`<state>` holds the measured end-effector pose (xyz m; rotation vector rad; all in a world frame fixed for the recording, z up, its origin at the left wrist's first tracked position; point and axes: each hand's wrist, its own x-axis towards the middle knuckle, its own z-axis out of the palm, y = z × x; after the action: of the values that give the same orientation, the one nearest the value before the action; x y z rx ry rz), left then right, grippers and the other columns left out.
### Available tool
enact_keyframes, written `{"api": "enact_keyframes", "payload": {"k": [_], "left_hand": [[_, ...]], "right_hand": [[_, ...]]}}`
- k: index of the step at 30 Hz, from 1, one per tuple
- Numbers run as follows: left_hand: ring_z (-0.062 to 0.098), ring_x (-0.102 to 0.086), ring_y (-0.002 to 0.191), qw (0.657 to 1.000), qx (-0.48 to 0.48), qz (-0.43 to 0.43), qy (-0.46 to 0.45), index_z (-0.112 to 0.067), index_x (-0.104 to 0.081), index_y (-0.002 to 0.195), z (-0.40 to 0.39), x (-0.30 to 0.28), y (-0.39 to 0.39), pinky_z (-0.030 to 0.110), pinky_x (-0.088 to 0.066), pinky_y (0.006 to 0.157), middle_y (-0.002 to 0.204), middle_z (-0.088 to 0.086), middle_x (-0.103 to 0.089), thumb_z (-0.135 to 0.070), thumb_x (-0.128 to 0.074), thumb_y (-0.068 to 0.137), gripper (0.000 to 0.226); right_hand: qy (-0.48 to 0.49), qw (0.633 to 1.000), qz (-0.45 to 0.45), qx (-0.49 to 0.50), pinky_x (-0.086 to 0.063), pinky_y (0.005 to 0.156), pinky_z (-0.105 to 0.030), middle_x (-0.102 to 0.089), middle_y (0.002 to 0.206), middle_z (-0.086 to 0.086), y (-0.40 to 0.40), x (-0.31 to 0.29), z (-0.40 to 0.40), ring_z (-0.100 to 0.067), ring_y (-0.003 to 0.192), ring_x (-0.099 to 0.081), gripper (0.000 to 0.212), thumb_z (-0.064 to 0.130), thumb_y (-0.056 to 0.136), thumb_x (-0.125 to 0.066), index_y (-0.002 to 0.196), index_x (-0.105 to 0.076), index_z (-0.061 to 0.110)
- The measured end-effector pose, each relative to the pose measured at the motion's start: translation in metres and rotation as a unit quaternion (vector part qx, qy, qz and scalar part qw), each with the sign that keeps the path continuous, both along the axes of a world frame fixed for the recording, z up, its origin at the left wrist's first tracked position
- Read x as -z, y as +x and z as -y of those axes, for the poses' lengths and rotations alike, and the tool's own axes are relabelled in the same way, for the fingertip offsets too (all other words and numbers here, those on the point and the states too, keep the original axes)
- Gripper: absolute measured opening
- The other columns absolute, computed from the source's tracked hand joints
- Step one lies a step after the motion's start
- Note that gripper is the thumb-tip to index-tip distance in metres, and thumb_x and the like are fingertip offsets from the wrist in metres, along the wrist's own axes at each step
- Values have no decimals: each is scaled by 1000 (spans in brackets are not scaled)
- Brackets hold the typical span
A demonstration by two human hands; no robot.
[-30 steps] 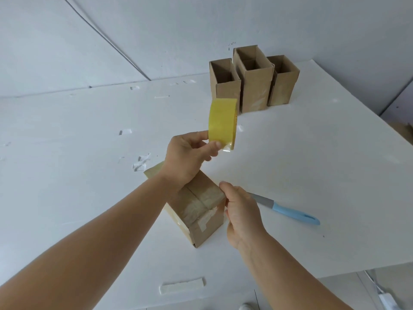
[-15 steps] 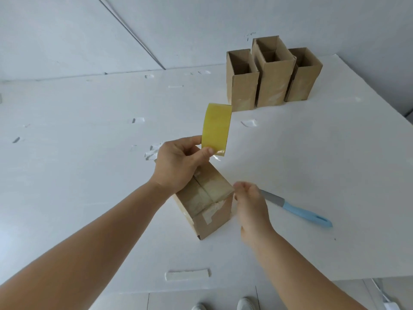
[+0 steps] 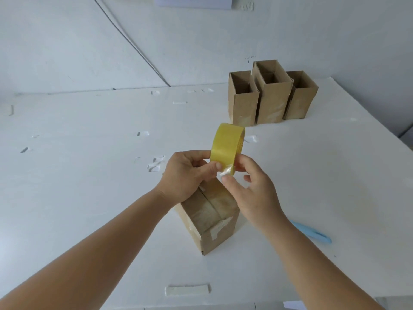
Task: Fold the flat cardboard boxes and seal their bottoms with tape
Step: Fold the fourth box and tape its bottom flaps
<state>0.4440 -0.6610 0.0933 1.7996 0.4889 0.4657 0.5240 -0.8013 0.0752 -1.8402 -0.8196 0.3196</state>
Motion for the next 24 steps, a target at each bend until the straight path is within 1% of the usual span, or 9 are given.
{"api": "enact_keyframes", "payload": {"k": [2, 6, 9, 13, 15, 18, 20, 22, 24], "left_hand": [[13, -56, 61, 999, 22, -6, -26, -19, -76, 97, 2, -7, 0, 26, -49, 68, 63, 4, -65, -28, -75, 78, 20], [10, -56, 65, 994, 70, -50, -63, -17, -74, 102, 4, -22, 1, 24, -49, 71, 68, -4, -67, -29, -73, 79, 26], [9, -56, 68, 988, 117, -86, -51, -23, -73, 103, 6, -32, 0, 20, -47, 73, 68, -8, -66, -17, -74, 81, 23], [16, -47, 62, 989, 71, -125, 38, -33, -76, 86, 16, -38, 6, 26, -41, 64, 62, 3, -57, -19, -71, 81, 16], [15, -45, 58, 984, 62, -147, 80, -33, -76, 83, 19, -40, 9, 25, -39, 60, 60, 5, -55, -24, -70, 80, 12], [9, -45, 51, 972, 50, -186, 136, -29, -77, 83, 21, -44, 13, 19, -38, 54, 54, -7, -56, -33, -73, 78, 7], [3, -50, 52, 955, 24, -224, 195, -24, -76, 85, 24, -43, 16, 15, -37, 51, 59, -10, -59, -48, -73, 76, 26], [5, -55, 62, 942, -19, -250, 225, -16, -73, 85, 26, -37, 16, 20, -40, 56, 65, -7, -64, -63, -69, 72, 49], [6, -57, 70, 937, -36, -246, 244, -20, -65, 85, 28, -30, 14, 23, -41, 58, 71, -9, -64, -68, -69, 68, 52]], "right_hand": [[-16, 999, 29, -8, -38, 81, -8, -62, 103, 13, 6, -5, 1, 0, 100, -51, 31, 33, 82, -65, 113, -59, 31], [-30, 998, 52, -16, -51, 79, -33, -66, 86, 6, 13, -15, 8, -11, 86, -60, 21, 19, 82, -66, 102, -62, 23], [-16, 998, 58, 3, -50, 76, -28, -68, 83, 10, 16, -22, 14, -7, 82, -61, 18, 18, 82, -66, 99, -66, 25], [-5, 1000, 30, -6, -49, 72, -19, -69, 81, 19, 16, -26, 20, 0, 78, -62, 19, 16, 81, -67, 97, -68, 26], [0, 1000, 15, -10, -51, 76, -23, -70, 83, 18, 16, -26, 23, 0, 80, -64, 21, 14, 80, -68, 99, -68, 24], [3, 1000, 3, -18, -54, 83, -37, -71, 87, 16, 17, -23, 27, -4, 84, -66, 22, 15, 80, -68, 100, -68, 25], [4, 1000, 2, -9, -53, 83, -42, -72, 86, 15, 19, -23, 30, -7, 84, -67, 22, 14, 81, -67, 98, -68, 29], [3, 1000, 17, 6, -54, 81, -43, -71, 84, 13, 21, -25, 33, -10, 83, -66, 23, 14, 81, -66, 96, -68, 32], [-11, 999, 51, 7, -53, 78, -39, -70, 82, 10, 23, -27, 34, -14, 82, -64, 22, 15, 81, -65, 97, -68, 30]]}}
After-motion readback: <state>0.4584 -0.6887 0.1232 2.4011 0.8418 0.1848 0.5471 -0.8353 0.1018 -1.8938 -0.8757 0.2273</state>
